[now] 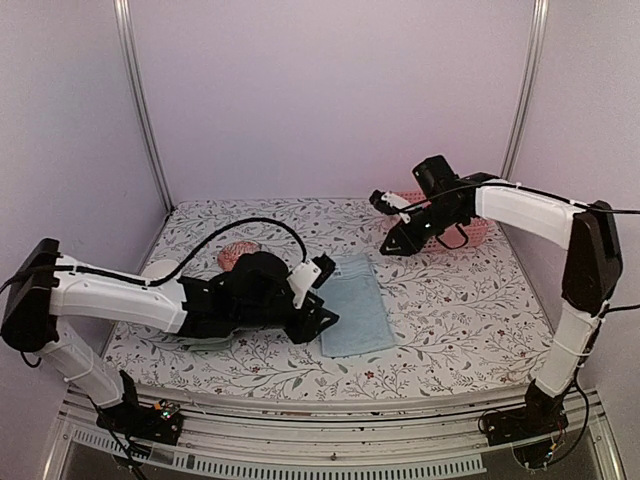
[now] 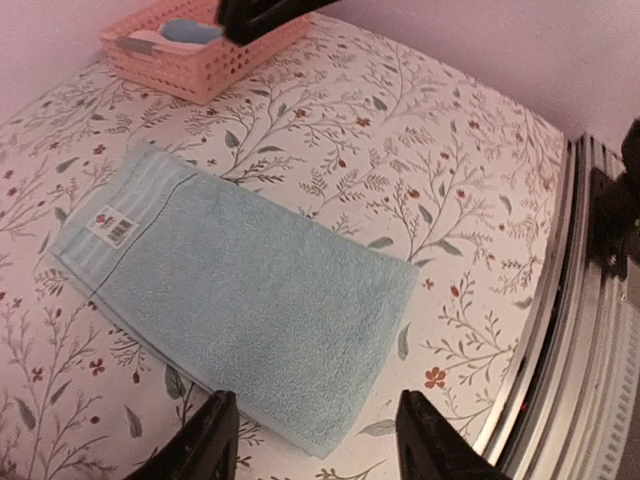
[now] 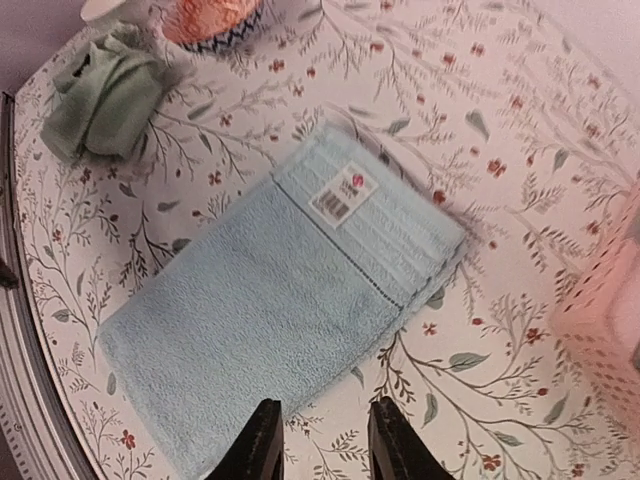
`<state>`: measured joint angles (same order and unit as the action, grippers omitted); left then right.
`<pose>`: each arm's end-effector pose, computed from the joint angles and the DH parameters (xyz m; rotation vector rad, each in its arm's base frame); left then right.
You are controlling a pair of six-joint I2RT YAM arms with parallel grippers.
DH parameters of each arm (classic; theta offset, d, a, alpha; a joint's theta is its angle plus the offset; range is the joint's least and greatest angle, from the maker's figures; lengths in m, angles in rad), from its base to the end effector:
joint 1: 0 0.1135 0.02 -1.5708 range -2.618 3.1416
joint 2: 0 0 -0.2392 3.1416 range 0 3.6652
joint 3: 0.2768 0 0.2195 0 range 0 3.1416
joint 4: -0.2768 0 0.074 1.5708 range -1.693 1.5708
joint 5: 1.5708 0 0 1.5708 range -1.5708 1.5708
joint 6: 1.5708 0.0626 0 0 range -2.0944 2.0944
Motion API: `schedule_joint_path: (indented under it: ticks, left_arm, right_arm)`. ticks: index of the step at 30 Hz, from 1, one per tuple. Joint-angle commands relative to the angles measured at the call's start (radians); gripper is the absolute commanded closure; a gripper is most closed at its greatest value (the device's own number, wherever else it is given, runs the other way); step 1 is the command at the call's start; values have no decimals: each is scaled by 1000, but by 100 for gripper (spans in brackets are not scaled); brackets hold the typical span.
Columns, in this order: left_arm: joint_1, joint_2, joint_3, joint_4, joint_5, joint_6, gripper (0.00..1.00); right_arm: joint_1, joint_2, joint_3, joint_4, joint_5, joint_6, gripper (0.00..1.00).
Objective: Roll the towels
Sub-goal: Move the towel to the center of the board, then pick up the towel from the center of the board.
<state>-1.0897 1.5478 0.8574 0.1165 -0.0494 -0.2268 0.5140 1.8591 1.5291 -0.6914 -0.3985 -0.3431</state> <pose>0.1555 -0.2912 0.1903 0.9054 2.0384 -0.6990 0.3154 0.2060 0.2188 -1.2012 2.2773 0.5790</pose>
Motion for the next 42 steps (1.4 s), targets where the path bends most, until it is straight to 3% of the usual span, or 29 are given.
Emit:
schedule_joint_path:
  ticks: [1, 2, 3, 4, 5, 6, 9, 11, 14, 18, 23, 26, 29, 32, 35, 42]
  left_arm:
    - [-19, -121, 9, -71, -238, 109, 32]
    - [-19, -129, 10, -74, -291, 113, 23]
    - [-19, -127, 10, -65, -345, 120, 21]
    - [-19, -115, 13, -64, -404, 122, 22]
    - [-18, -94, 30, -90, -440, 121, 26]
    - [-18, -67, 57, -124, -455, 136, 28]
    - [-19, 0, 97, -197, -404, 214, 39]
    - [-17, 25, 74, -175, -420, 199, 38]
    - [-18, 52, 43, -137, -361, 179, 37]
    - [-18, 29, -20, -54, -207, 148, 39]
    - [25, -183, -293, 402, 129, 81, 29]
    - [39, -266, -427, 584, 189, 59, 20]
    - [65, -266, -383, 483, 232, 38, 21]
    - [71, -198, -310, 379, 261, 39, 28]
    - [72, -143, -293, 392, 279, 9, 32]
    - [62, -116, -336, 466, 223, 60, 32]
  right_arm:
    - [-16, -247, -55, 81, 25, -86, 62]
    - [-24, -296, -94, 132, 27, -90, 46]
    - [-31, -340, -144, 202, 67, -58, 12]
    - [-40, -380, -216, 304, 119, 2, 1]
    - [-58, -414, -278, 381, 89, 89, 1]
    - [-67, -423, -322, 411, -42, 99, 2]
    - [-56, -406, -369, 343, -222, -87, 18]
    - [-40, -383, -371, 241, -290, -222, 26]
    - [6, -376, -437, 208, -225, -349, 32]
    - [71, -400, -583, 283, -114, -426, 40]
    - [188, -389, -700, 383, 40, -473, 44]
    - [243, -356, -721, 412, 109, -478, 46]
    - [271, -328, -730, 442, 144, -472, 47]
    - [284, -306, -730, 460, 163, -468, 48]
    - [300, -290, -736, 473, 176, -477, 50]
    - [348, -248, -743, 489, 184, -485, 53]
